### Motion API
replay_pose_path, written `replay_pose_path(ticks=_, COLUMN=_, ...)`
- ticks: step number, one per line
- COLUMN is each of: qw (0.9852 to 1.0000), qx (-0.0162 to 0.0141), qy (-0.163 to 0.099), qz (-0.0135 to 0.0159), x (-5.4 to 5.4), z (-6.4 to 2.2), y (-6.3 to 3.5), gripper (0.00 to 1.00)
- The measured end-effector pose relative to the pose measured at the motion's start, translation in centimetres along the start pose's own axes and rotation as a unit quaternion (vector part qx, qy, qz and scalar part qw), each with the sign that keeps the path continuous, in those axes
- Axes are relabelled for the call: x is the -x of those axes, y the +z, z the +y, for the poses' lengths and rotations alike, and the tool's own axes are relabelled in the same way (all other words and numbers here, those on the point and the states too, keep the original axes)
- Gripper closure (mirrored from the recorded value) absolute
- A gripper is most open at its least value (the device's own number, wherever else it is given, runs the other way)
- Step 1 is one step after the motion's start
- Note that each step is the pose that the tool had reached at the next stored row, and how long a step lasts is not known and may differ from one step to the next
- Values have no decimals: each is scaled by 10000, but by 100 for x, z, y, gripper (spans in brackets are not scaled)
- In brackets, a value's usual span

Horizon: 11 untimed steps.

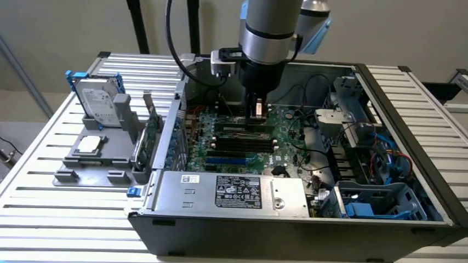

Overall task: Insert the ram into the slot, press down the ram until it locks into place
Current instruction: 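Insert the ram into the slot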

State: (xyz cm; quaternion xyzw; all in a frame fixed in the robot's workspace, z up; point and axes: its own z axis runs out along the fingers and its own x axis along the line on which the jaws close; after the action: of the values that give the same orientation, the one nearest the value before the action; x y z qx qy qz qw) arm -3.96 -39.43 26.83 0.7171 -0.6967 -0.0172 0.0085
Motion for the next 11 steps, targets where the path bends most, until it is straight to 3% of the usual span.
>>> replay_pose_path(ticks=7, qw=10000, qx=0, qy=0, qz=24, x=-11, z=-8, y=124, gripper=87)
replay_pose_path(ticks=11, qw=10000, qx=-3, qy=3, qz=79, x=-12, z=-15, y=175, gripper=87)
